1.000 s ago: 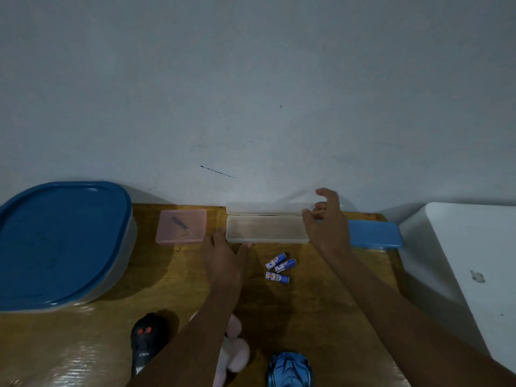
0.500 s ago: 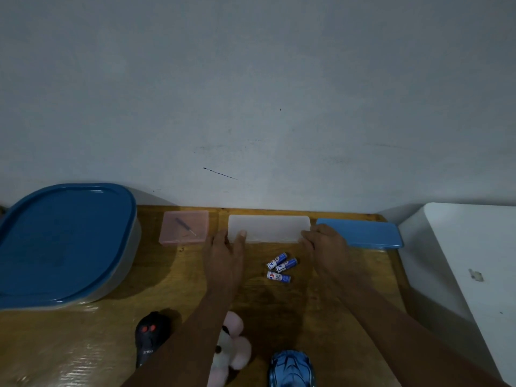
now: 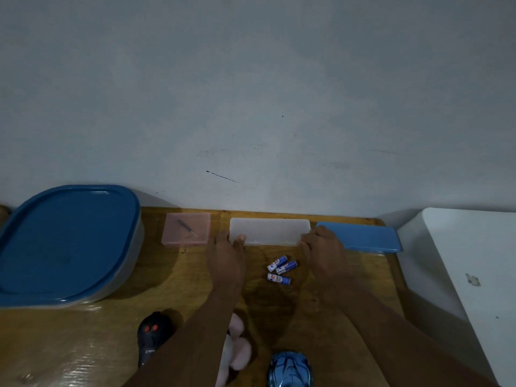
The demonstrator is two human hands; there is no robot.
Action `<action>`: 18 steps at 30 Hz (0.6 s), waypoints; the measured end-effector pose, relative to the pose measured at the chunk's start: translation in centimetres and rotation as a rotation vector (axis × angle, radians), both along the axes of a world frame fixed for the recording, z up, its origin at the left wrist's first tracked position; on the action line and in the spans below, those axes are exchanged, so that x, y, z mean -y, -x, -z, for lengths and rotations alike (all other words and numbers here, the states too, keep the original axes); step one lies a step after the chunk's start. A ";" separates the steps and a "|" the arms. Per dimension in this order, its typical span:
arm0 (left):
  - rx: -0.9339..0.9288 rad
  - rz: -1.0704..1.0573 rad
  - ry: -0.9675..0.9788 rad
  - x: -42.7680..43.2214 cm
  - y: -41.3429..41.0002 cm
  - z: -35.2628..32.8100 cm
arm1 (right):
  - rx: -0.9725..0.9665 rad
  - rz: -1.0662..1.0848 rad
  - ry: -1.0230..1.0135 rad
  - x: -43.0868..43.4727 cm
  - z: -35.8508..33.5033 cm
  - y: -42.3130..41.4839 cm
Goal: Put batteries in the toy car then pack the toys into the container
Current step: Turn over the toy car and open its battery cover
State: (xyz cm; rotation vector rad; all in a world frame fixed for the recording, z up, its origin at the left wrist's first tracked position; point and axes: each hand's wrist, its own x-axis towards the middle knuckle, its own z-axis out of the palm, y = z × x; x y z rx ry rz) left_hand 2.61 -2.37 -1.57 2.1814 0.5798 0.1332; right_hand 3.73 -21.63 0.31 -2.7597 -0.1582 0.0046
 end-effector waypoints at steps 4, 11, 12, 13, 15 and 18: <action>-0.050 0.025 0.015 -0.1 -0.4 0.0 | -0.024 -0.006 0.010 0.3 0.5 -0.4; -0.065 0.110 -0.043 -0.1 1.3 -1.9 | -0.118 -0.044 0.093 0.5 0.4 -0.8; -0.049 0.098 -0.039 -0.1 1.8 -2.3 | -0.110 -0.048 0.098 0.4 0.3 -0.7; -0.033 0.071 -0.035 -0.3 2.3 -2.8 | -0.095 -0.054 0.102 0.2 0.0 -0.5; -0.005 0.027 -0.058 -0.9 3.3 -3.8 | -0.020 -0.054 0.072 -0.3 -0.6 -0.2; 0.043 -0.039 -0.125 -3.0 4.6 -4.8 | 0.099 -0.121 -0.078 -2.8 -2.3 0.5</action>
